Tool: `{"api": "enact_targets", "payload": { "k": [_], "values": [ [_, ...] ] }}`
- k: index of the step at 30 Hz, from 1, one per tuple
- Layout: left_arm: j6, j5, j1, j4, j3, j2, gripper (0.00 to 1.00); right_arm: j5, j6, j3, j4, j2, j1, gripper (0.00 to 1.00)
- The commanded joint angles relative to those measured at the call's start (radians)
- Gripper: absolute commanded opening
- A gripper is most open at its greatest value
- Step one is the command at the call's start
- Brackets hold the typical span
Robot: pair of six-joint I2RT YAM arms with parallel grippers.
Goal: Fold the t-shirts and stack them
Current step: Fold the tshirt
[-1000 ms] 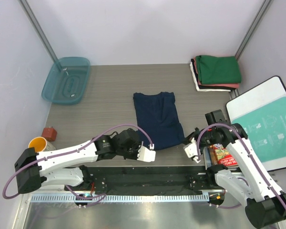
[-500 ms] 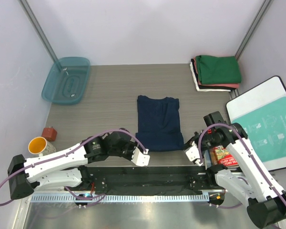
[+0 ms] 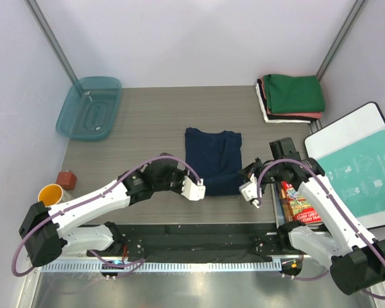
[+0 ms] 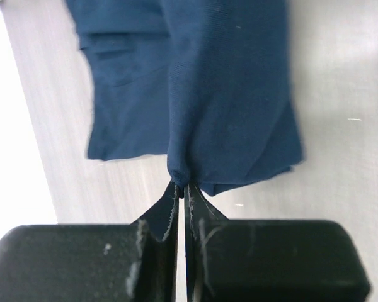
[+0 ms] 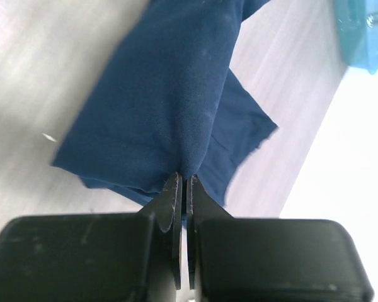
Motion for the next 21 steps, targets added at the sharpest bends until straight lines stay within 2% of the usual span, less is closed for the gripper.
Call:
{"api": "enact_targets", "payload": {
  "k": [1, 10, 14, 21],
  "values": [
    [0.073, 0.04, 0.068, 0.168, 0.09, 0.073, 0.0, 0.035, -0.028, 0.017, 0.172, 0.047, 0.004, 0.01],
    [0.128, 0.118, 0.163, 0.237, 0.209, 0.222, 0.0, 0.109, 0.029, 0.045, 0.367, 0.174, -0.005, 0.01],
    [0.135, 0.14, 0.198, 0.246, 0.246, 0.258, 0.0, 0.121, 0.08, 0.06, 0.507, 0.249, -0.017, 0.01],
    [0.159, 0.176, 0.253, 0.275, 0.309, 0.331, 0.0, 0.142, 0.089, 0.114, 0.62, 0.36, -0.051, 0.01]
  ]
}}
